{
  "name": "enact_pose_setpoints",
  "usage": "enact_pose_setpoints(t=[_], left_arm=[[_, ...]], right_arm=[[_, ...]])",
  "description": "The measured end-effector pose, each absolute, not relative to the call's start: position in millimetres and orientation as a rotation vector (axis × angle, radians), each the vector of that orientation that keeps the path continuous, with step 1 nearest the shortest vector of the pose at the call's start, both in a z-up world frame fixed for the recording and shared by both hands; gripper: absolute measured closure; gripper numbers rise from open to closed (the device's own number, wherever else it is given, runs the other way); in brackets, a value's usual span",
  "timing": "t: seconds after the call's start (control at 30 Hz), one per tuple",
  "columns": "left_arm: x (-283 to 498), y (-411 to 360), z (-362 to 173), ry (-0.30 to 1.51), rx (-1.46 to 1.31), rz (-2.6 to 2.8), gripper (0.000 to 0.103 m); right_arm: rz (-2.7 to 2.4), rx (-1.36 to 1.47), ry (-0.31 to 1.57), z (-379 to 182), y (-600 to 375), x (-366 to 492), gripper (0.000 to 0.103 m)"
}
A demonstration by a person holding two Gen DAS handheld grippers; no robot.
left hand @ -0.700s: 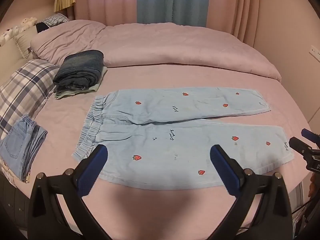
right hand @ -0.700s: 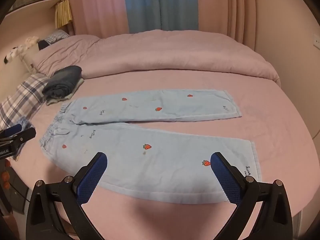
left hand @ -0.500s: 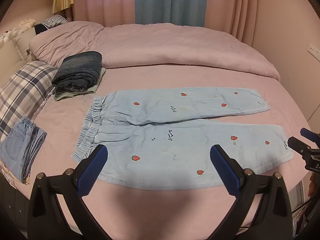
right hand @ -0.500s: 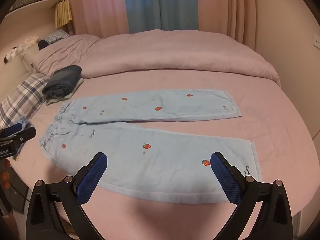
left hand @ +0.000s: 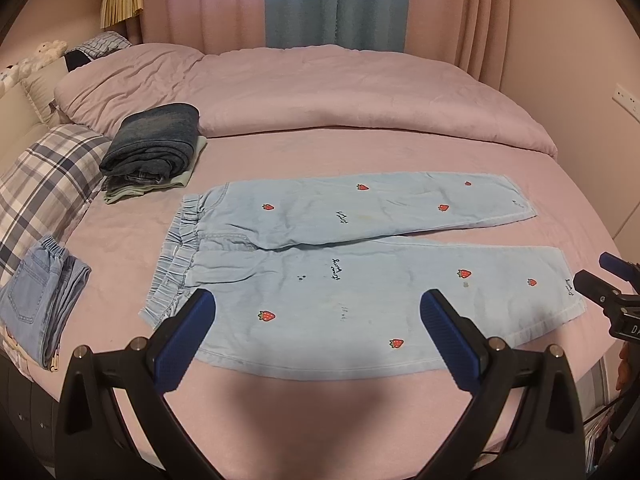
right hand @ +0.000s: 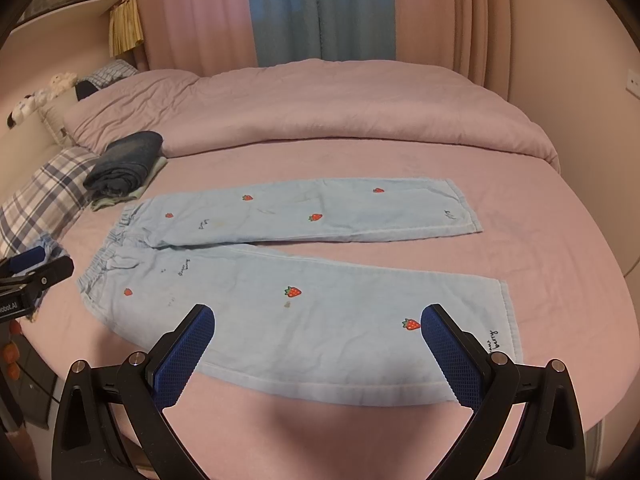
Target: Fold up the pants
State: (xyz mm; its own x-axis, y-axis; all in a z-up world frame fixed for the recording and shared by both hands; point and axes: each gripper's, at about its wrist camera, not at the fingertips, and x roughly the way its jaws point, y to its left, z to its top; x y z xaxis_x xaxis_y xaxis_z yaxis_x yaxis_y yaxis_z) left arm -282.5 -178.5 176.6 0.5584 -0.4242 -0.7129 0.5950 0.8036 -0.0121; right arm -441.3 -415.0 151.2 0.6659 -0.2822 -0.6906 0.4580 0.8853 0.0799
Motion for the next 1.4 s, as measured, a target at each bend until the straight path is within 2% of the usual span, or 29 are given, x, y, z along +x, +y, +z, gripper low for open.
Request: enact_pose_setpoints(t=[1.07,1.23,1.4], left_arm=[[-281,-173,174,0.768,0.238,-0.619,0.001],[-264,-158,160,0.833,0.137,-0.64,0.001],[-223,-119,119,0.967,-0.073,-0.571,0.001]], right_arm=[[-0.422,0.251,0.732,151,-412,-443,0.0],[-0.368,0.247,0.747,141,-404,-434,0.0],[-0.224,0.207,0.802,113,-375,-408,0.0]])
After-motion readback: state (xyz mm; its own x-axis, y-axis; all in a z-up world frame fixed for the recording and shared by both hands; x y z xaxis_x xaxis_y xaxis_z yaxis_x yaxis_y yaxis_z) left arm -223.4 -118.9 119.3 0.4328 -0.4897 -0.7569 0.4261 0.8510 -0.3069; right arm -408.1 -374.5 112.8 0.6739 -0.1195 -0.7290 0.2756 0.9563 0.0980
